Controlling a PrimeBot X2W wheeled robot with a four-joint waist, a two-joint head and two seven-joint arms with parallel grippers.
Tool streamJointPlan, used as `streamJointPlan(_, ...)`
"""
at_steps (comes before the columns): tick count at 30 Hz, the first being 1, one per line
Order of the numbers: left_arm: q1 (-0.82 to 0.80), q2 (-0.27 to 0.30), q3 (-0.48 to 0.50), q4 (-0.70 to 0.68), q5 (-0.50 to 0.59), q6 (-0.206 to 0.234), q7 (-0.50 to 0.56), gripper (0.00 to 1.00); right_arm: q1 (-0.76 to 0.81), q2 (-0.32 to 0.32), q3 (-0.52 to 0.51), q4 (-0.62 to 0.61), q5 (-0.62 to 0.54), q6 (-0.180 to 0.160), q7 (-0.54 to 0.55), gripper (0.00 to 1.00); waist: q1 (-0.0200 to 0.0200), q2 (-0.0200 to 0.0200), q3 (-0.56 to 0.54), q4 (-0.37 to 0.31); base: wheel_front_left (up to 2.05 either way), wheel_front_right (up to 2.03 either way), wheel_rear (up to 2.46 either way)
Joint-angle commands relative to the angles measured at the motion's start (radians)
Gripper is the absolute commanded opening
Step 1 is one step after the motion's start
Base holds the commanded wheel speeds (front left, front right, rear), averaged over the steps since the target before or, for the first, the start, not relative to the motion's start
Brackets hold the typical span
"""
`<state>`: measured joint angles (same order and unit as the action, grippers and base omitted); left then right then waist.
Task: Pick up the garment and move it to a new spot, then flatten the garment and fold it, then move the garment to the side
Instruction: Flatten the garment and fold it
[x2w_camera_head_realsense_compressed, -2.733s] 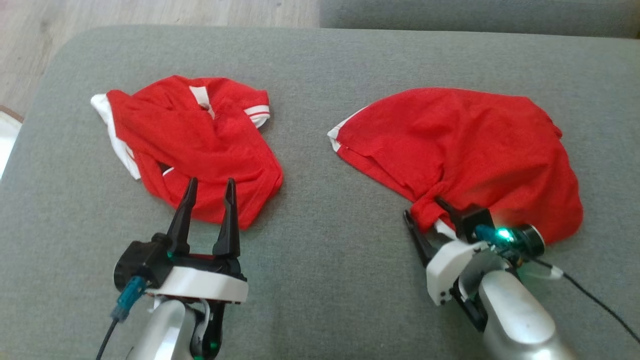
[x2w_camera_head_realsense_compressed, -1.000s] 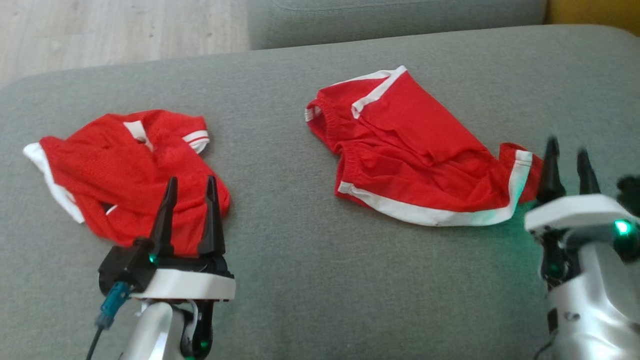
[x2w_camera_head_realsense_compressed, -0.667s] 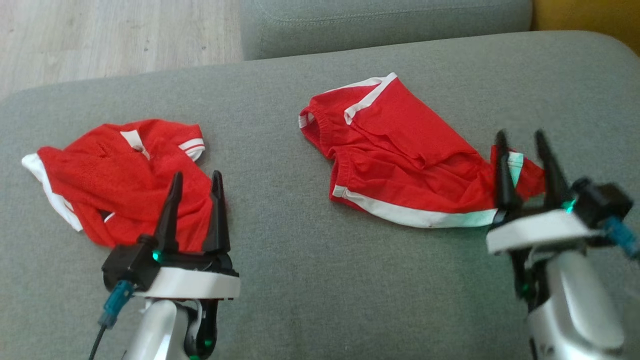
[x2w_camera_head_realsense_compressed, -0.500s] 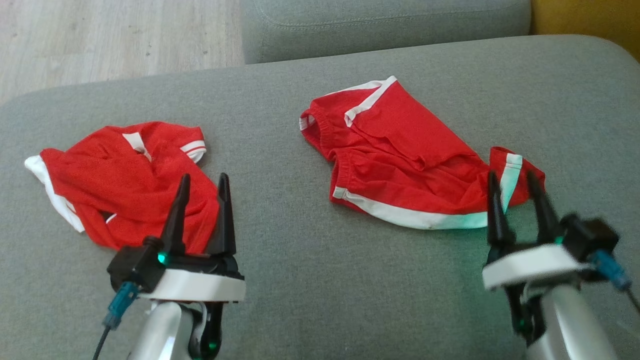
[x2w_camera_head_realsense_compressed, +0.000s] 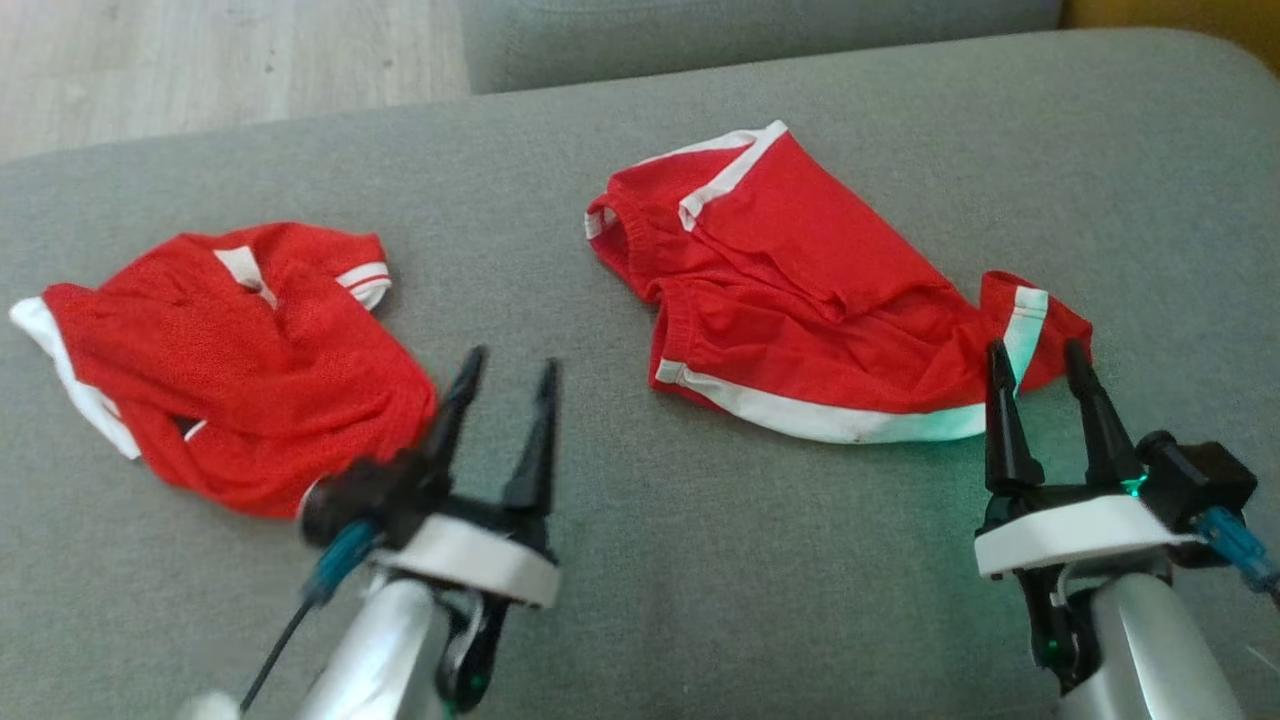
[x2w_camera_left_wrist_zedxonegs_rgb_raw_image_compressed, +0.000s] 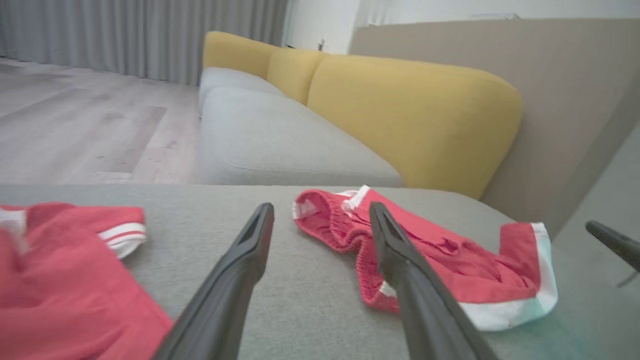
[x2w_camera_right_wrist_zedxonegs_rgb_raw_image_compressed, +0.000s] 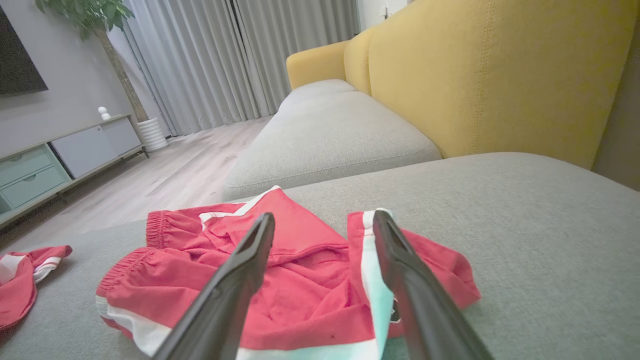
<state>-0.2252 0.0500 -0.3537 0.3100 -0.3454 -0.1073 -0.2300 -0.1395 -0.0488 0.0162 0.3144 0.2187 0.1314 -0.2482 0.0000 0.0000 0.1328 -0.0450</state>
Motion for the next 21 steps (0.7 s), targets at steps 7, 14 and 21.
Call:
streamJointPlan(7, -0.183, 0.011, -0.126, 0.096, 0.020, -0.021, 0.123, 1.00, -0.059, -0.001, 0.031, -0.046, 0.006, -0.001, -0.013, 1.00, 0.0000, 0.0000, 0.059, -0.051, 0.00, 0.00, 0.00)
streamJointPlan(14, -0.283, 0.036, -0.237, 0.197, -0.030, -0.023, 0.163, 1.00, -0.082, -0.001, 0.032, -0.055, 0.021, -0.001, -0.013, 1.00, 0.0000, 0.0000, 0.109, -0.096, 0.00, 0.00, 0.00)
streamJointPlan(21, -0.345, 0.060, -0.278, 0.259, -0.076, -0.023, 0.133, 1.00, -0.094, -0.001, 0.025, -0.061, 0.029, -0.001, -0.013, 1.00, 0.0000, 0.0000, 0.132, -0.116, 0.00, 0.00, 0.00)
